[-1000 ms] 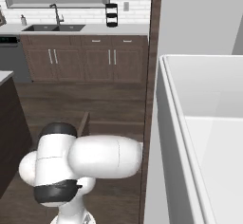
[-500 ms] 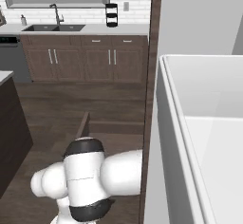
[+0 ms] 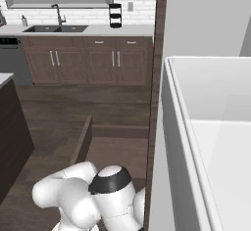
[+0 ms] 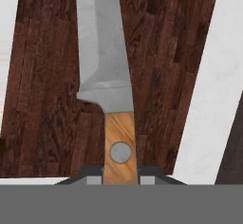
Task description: Pick up the knife from the drawer and place it on the cutting board. Then place the meat from the plate to the cutting board.
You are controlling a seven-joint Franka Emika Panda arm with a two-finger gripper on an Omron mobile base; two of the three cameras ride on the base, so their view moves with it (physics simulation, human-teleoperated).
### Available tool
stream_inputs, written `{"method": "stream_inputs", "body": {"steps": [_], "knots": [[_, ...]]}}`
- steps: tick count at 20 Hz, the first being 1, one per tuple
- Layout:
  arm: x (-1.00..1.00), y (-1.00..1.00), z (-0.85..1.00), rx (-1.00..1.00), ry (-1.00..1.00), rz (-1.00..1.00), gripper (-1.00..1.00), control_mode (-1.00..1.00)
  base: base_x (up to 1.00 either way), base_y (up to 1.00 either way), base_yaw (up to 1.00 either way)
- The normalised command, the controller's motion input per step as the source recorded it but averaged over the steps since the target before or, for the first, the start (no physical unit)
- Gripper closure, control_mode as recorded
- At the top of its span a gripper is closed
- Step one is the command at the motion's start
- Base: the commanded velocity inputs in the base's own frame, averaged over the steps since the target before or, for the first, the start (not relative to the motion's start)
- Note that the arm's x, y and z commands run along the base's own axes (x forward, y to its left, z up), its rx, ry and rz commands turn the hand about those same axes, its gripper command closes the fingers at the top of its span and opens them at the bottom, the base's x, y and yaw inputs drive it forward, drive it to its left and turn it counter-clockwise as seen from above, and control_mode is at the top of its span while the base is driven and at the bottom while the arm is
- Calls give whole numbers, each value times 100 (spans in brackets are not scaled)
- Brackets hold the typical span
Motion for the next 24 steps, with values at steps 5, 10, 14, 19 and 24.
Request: {"method": "stream_inputs", "body": {"steps": [5,10,14,19,24], "knots": [[14,-4,-40,0,0,0,100,-100,0,0,0],[9,-6,-50,0,0,0,-100,-100,0,0,0],[3,0,-11,0,-9,0,-100,-100,0,0,0],[0,1,17,1,-12,-2,-100,-100,0,0,0],[0,84,92,1,-36,0,-100,-100,0,0,0]]}}
